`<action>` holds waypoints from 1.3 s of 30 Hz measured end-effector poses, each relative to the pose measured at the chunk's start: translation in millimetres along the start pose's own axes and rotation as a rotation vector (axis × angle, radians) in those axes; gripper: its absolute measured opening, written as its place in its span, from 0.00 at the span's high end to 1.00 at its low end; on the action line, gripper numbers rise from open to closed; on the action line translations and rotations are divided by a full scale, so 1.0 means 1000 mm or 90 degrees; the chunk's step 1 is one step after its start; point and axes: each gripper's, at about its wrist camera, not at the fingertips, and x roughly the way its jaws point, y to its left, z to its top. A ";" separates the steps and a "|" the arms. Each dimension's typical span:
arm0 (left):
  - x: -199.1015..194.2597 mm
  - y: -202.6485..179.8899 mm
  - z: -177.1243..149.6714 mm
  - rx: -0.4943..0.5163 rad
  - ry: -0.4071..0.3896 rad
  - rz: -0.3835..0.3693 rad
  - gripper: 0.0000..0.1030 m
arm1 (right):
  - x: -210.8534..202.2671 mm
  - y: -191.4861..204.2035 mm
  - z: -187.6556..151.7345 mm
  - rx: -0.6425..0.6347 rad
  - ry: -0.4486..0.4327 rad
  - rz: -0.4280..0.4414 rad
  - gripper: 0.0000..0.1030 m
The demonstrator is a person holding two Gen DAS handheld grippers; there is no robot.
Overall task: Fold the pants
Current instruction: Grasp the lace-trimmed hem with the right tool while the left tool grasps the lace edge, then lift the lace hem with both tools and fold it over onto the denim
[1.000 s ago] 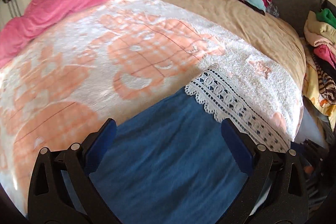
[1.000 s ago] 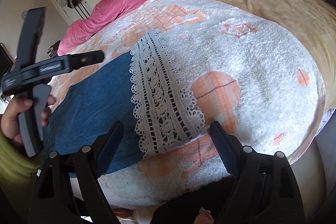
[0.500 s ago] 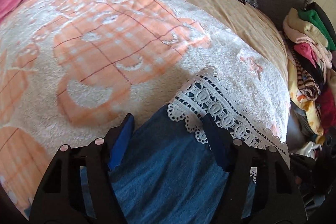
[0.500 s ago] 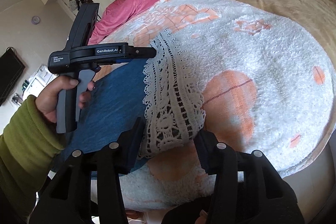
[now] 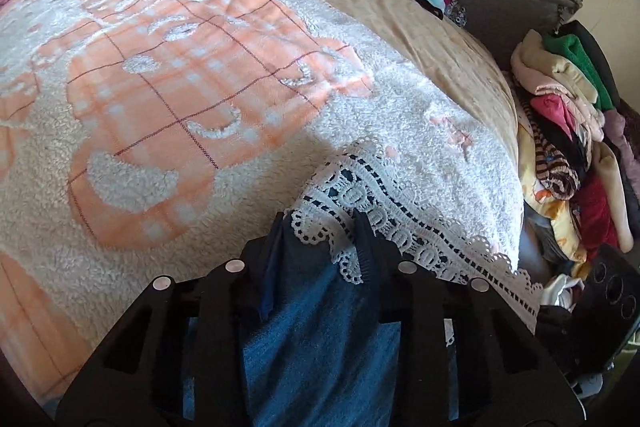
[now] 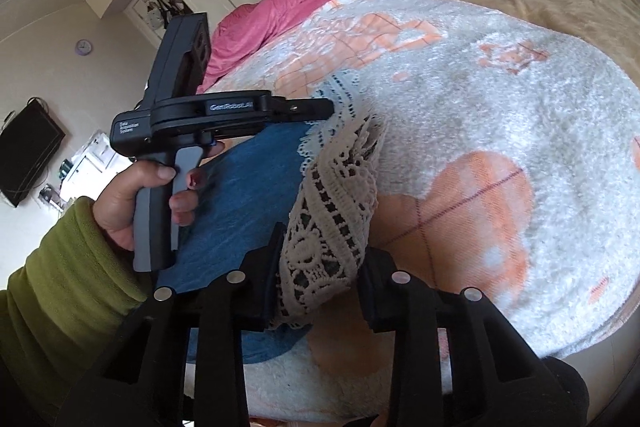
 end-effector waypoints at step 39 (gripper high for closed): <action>-0.196 0.133 -0.182 -0.377 -0.283 -0.052 0.17 | 0.073 0.201 -0.097 -0.552 0.036 -0.034 0.59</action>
